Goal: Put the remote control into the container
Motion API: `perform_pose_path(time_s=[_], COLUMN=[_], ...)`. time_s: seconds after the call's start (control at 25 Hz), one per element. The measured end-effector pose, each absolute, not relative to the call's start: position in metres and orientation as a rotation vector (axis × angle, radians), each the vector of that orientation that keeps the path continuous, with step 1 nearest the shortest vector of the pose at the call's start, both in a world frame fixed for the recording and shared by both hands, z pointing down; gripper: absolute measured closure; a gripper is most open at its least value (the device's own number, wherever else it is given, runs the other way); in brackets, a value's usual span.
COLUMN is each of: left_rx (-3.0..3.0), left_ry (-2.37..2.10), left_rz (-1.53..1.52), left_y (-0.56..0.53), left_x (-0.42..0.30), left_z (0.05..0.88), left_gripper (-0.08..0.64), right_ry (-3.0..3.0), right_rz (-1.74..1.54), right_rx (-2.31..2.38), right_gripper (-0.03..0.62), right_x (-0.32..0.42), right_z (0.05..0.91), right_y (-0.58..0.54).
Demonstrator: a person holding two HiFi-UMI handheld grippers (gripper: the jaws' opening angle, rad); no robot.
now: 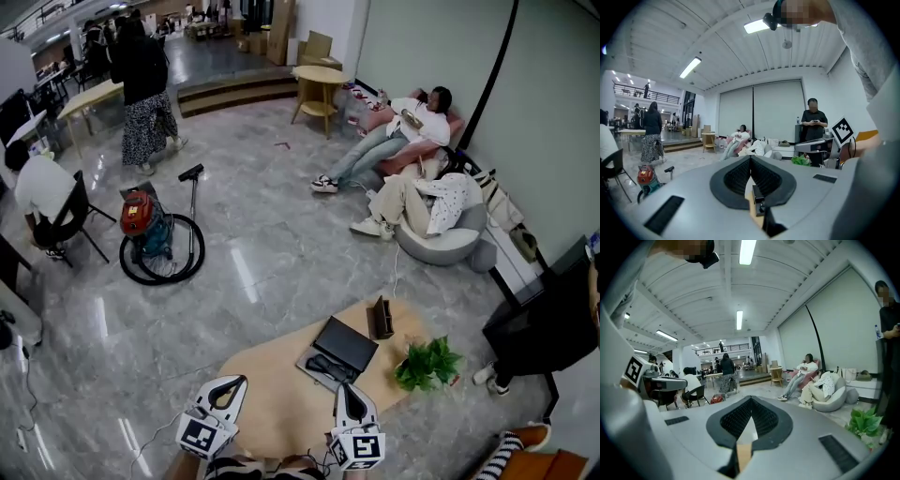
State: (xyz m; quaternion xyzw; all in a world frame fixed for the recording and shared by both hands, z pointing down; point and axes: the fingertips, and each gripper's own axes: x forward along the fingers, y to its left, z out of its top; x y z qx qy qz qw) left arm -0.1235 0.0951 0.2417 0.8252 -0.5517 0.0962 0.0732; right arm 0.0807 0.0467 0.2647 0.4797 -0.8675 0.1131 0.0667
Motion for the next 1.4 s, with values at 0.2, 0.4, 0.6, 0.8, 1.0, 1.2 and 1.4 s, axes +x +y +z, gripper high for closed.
perform_pose_path(time_s=[0.2, 0.4, 0.6, 0.8, 1.0, 1.2, 1.4], left_rx=[2.542, 2.575, 2.59, 2.593, 2.594, 2.601, 2.585], left_ry=[-1.641, -1.615, -1.621, -1.626, -1.638, -1.645, -1.647], left_rz=[0.285, 0.259, 0.255, 0.265, 0.282, 0.28, 0.272], left_y=[0.111, 0.121, 0.125, 0.128, 0.131, 0.129, 0.128], left_x=[-0.115, -0.108, -0.109, -0.113, -0.117, -0.121, -0.125], left_z=[0.214, 0.197, 0.188, 0.183, 0.185, 0.183, 0.187], left_gripper=[0.552, 0.552, 0.552, 0.552, 0.552, 0.552, 0.552], right_ry=[-2.619, -2.605, -2.601, -2.608, -2.628, -2.627, -2.628], right_rz=[0.284, 0.268, 0.242, 0.234, 0.224, 0.218, 0.217], right_rx=[1.443, 1.456, 1.452, 1.421, 1.406, 1.389, 1.374], right_gripper=[0.58, 0.58, 0.58, 0.58, 0.58, 0.58, 0.58], right_x=[0.086, 0.086, 0.082, 0.072, 0.066, 0.059, 0.055], right_z=[0.235, 0.225, 0.221, 0.22, 0.218, 0.221, 0.223], right_y=[0.072, 0.087, 0.093, 0.096, 0.094, 0.094, 0.093])
